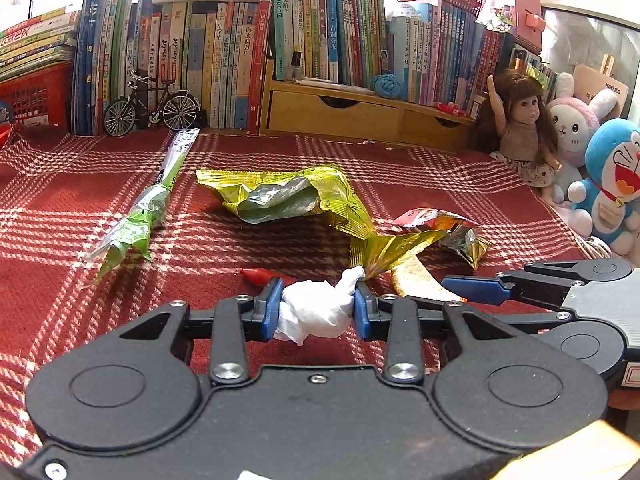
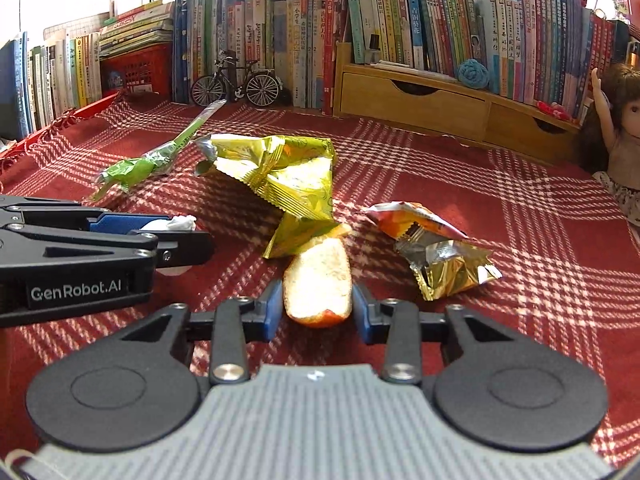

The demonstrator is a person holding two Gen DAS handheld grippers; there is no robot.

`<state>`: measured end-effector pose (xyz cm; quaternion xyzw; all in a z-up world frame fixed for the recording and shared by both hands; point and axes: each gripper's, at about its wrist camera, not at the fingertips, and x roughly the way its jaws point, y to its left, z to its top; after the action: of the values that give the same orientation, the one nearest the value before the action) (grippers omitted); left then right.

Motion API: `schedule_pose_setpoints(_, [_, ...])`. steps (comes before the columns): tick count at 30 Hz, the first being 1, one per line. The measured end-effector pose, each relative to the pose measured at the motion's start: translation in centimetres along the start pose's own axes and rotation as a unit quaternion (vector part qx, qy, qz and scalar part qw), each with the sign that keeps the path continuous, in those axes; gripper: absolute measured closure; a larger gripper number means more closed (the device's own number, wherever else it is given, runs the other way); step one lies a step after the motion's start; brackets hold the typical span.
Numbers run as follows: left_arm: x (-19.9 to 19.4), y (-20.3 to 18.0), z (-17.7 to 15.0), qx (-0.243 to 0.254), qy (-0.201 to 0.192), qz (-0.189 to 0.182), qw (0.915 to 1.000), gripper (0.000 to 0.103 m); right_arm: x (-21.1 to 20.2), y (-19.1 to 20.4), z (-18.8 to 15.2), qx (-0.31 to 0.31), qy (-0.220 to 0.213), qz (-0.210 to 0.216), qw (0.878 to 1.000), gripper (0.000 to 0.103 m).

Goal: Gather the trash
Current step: 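Grasp the white tissue with the left gripper while the right grasps the orange peel piece, then carry the tissue and orange piece off the bed edge over the black bin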

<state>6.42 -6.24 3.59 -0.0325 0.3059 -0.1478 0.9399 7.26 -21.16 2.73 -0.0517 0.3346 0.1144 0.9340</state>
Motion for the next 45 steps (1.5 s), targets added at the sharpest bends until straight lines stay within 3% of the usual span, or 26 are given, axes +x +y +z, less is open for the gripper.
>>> schedule_pose_setpoints(17, [-10.0,-1.0,-2.5,0.037,-0.031,-0.017,0.9987,0.069,-8.6,2.1,-2.5,0.007,-0.027,0.026,0.999,0.06])
schedule_pose_setpoints(28, [-19.3,-1.0,-7.8,0.047,-0.03,-0.046,0.9974,0.069,-16.2,3.9,-7.3,0.009,-0.033,0.058,0.998,0.06])
schedule_pose_setpoints(37, [-25.0,-1.0,-14.9,0.075,0.015,-0.056,0.9955,0.069,-21.5,6.3,-12.9,-0.005,-0.004,0.083,0.997,0.06])
schedule_pose_setpoints(45, [-26.0,-0.7,-20.4,0.058,0.097,-0.054,0.9921,0.069,-21.4,8.8,-18.3,-0.009,0.066,0.097,0.993,0.06])
